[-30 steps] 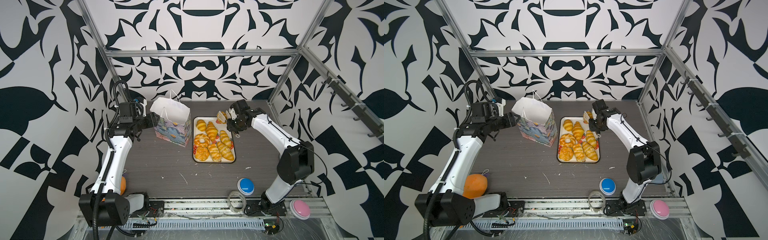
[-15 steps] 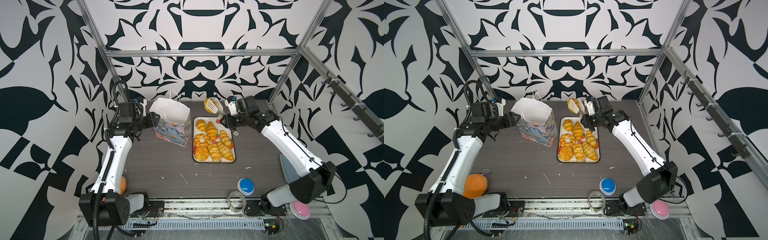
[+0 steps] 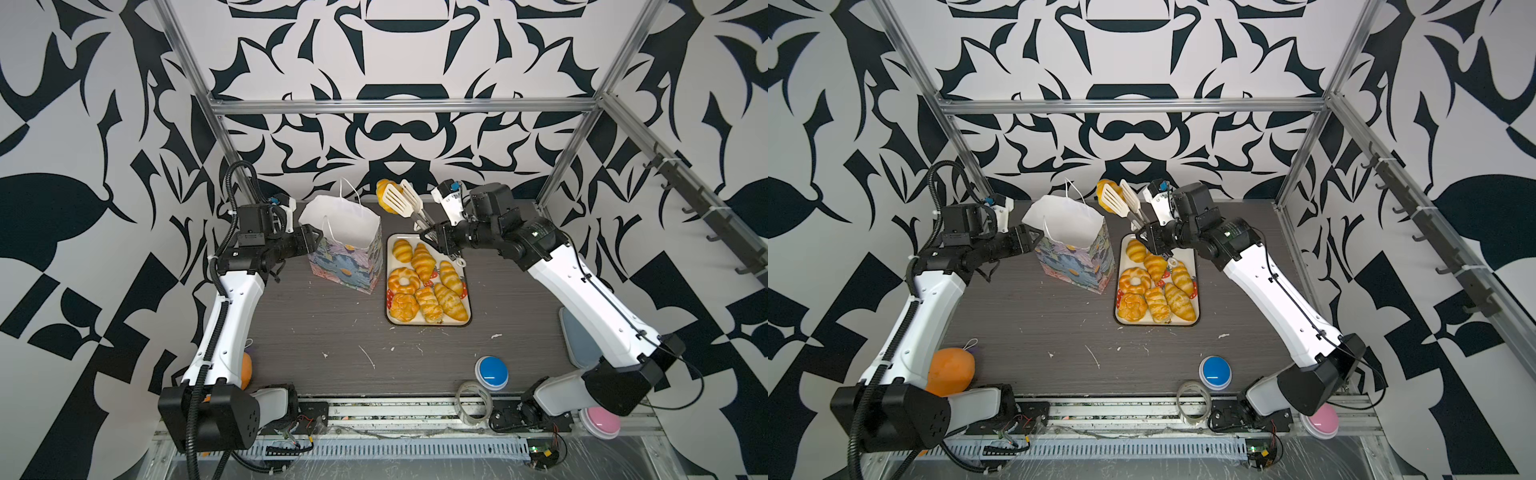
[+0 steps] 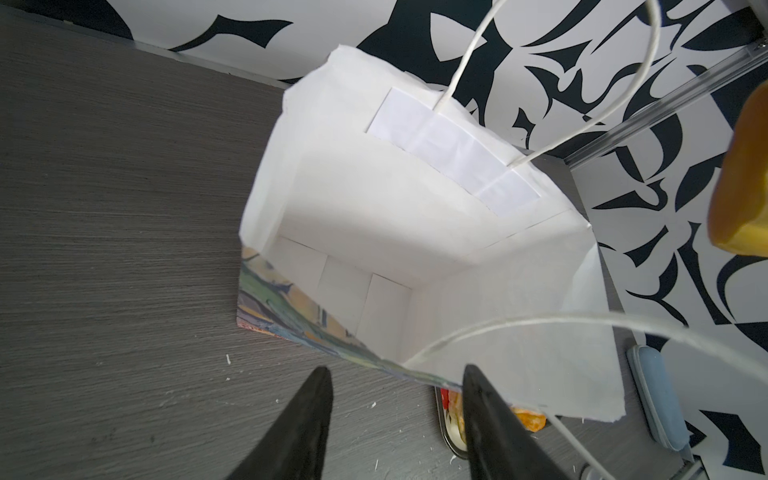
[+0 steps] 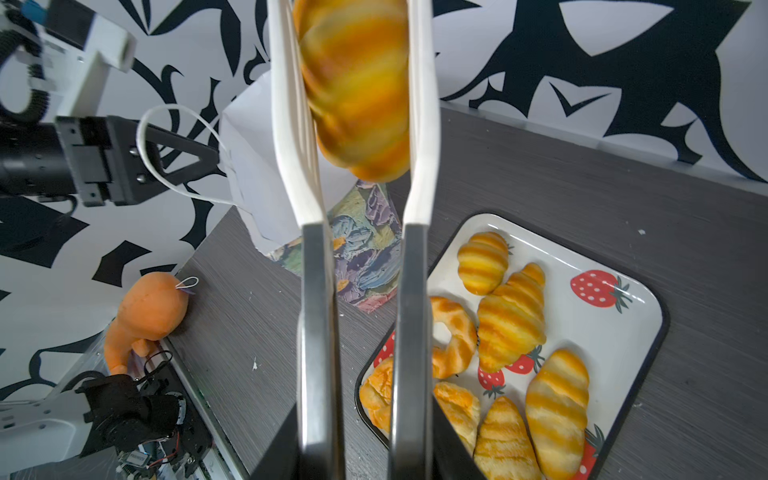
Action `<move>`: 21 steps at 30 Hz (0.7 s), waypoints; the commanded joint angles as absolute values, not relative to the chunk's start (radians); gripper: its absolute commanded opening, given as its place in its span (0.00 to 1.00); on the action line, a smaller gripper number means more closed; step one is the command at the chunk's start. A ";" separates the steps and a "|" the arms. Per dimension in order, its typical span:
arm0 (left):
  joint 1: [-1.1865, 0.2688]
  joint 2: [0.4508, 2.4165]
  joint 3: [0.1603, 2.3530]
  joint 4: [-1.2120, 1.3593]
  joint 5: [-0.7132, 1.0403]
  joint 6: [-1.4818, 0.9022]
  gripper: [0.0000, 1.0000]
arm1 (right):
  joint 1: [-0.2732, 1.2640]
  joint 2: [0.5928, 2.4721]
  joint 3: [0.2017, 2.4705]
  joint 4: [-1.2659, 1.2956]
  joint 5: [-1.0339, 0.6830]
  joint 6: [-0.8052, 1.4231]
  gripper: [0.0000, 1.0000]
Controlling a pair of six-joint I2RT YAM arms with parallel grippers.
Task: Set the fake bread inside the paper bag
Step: 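Lift the bun in the tongs toward the bag opening with the right gripper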
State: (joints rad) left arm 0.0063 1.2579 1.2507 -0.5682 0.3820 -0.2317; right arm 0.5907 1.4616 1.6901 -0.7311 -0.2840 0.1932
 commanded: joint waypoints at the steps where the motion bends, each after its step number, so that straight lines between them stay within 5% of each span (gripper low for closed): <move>1: 0.007 1.267 1.263 -0.597 0.412 -0.221 0.53 | 0.617 1.462 1.763 -0.690 -0.284 0.162 0.38; 21: 0.000 1.282 1.254 -0.571 0.414 -0.237 0.54 | 0.718 1.592 1.851 -0.673 -0.305 0.163 0.38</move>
